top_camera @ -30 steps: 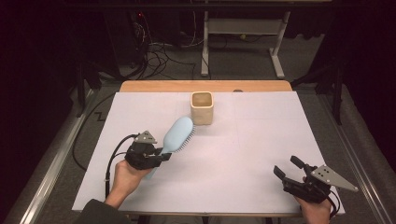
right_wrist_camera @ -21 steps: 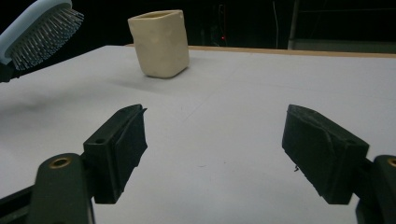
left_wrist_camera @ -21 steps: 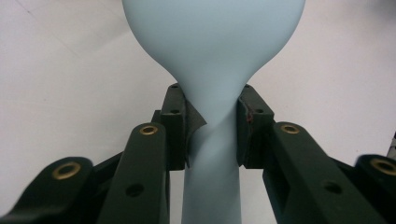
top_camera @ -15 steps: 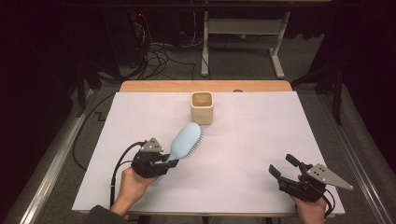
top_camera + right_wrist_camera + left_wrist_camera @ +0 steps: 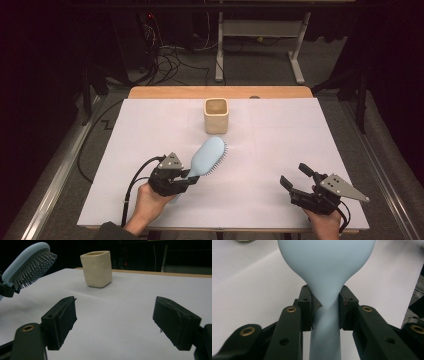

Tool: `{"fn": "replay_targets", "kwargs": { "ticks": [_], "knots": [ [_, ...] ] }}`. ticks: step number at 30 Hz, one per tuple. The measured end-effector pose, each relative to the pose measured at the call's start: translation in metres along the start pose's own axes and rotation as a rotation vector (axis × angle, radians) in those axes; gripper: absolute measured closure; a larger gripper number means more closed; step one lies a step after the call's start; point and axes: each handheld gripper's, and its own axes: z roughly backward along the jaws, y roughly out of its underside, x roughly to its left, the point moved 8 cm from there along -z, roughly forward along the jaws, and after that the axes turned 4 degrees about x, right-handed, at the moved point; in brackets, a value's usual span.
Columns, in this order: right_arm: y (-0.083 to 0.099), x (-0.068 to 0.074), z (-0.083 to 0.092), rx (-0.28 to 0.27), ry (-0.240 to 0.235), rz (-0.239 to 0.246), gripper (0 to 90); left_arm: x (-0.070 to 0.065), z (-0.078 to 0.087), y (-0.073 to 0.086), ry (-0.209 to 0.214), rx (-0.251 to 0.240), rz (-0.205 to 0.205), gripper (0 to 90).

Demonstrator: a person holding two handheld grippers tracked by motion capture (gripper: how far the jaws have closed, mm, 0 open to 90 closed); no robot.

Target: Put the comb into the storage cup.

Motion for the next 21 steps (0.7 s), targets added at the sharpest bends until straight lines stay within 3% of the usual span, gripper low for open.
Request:
{"fn": "replay_targets", "kwargs": {
  "ticks": [21],
  "knots": [
    [-0.005,0.031,-0.02,0.017,-0.099,-0.004,19.1,-0.02,-0.014,-0.007,0.028,0.003,-0.044,69.3]
  ]
}}
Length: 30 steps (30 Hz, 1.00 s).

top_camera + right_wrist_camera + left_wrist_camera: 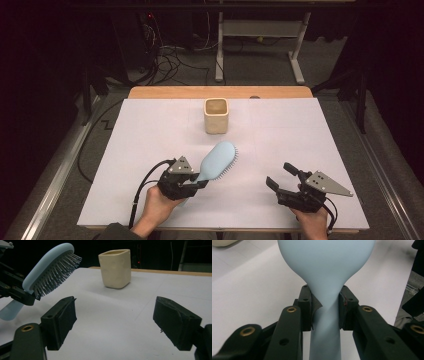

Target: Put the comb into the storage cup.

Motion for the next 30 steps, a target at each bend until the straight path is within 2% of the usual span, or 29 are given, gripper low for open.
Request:
{"fn": "replay_targets", "kwargs": {
  "ticks": [12,15,25,30],
  "knots": [
    [-0.003,0.018,-0.014,0.014,-0.058,0.012,19.1,-0.009,-0.008,-0.005,0.004,0.0,-0.031,69.2],
    [-0.005,0.025,-0.019,0.02,-0.086,0.007,18.2,-0.011,-0.01,-0.007,0.002,-0.007,-0.039,69.3],
    [-0.008,0.042,-0.032,0.049,-0.134,0.008,16.0,-0.012,-0.01,-0.01,0.002,-0.014,-0.04,69.2],
    [-0.006,0.05,-0.041,0.082,-0.16,-0.006,16.0,-0.013,-0.013,-0.011,-0.008,-0.013,-0.048,69.2]
  ]
}}
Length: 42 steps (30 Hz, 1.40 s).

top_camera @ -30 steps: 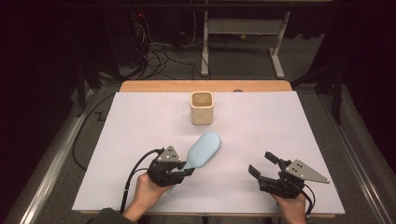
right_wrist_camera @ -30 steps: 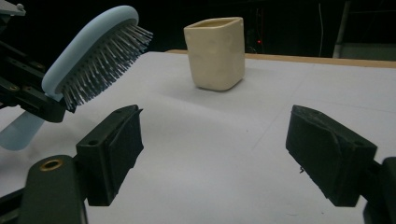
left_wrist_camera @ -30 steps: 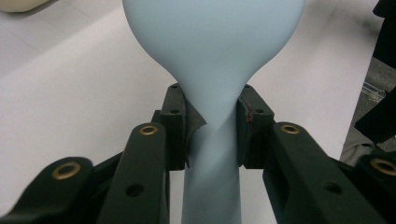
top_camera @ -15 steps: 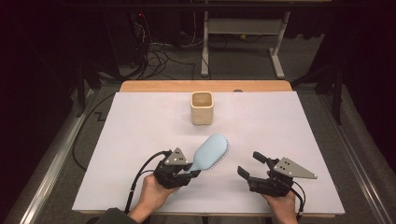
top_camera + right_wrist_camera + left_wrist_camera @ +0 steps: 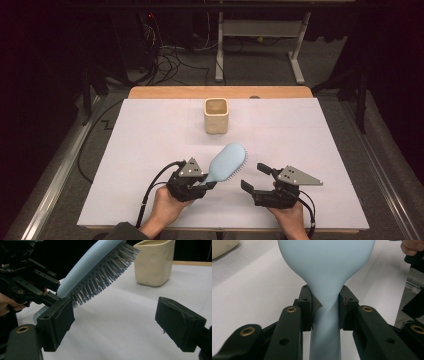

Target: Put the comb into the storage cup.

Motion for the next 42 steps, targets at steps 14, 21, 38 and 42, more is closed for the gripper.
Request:
{"fn": "replay_targets", "kwargs": {
  "ticks": [14,21,38,42],
  "knots": [
    [-0.003,0.014,-0.024,0.037,-0.062,-0.032,16.1,-0.004,-0.005,-0.002,-0.008,0.008,-0.024,69.2],
    [-0.004,0.021,-0.032,0.045,-0.084,-0.04,15.9,-0.003,-0.004,-0.002,-0.013,0.005,-0.022,69.2],
    [-0.013,0.028,-0.047,0.04,-0.078,-0.046,17.1,-0.008,-0.005,-0.003,-0.001,-0.006,-0.033,69.1],
    [-0.014,0.029,-0.052,0.042,-0.082,-0.053,17.7,-0.008,-0.004,-0.004,-0.003,-0.014,-0.033,69.1]
  ]
}}
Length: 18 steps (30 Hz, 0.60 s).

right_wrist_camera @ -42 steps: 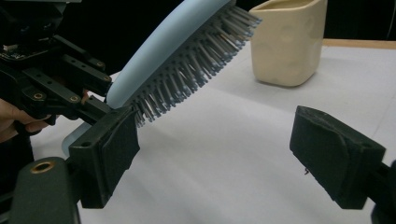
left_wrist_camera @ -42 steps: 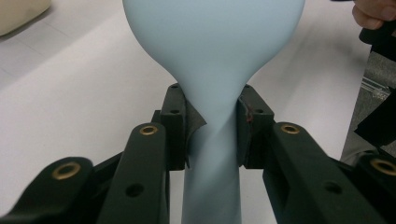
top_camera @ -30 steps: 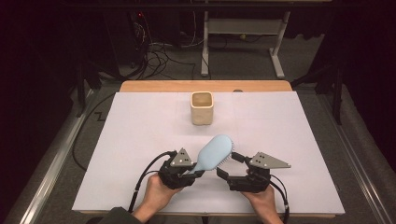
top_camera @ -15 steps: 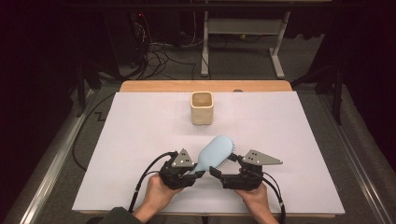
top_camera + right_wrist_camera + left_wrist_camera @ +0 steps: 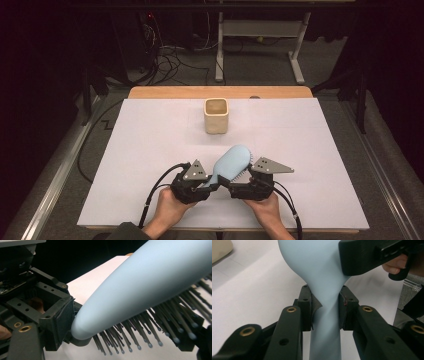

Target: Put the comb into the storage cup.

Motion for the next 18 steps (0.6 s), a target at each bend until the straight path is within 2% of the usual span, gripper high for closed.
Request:
{"fn": "replay_targets", "kwargs": {
  "ticks": [10,18],
  "knots": [
    [0.0015,0.0033,-0.0077,0.03,-0.013,-0.023,21.2,-0.002,-0.0003,-0.0008,-0.005,-0.003,-0.012,69.1],
    [-0.0006,0.0066,-0.0107,0.056,-0.033,-0.052,27.7,0.0001,0.0023,-0.0012,-0.019,-0.01,-0.003,69.1]
  ]
}}
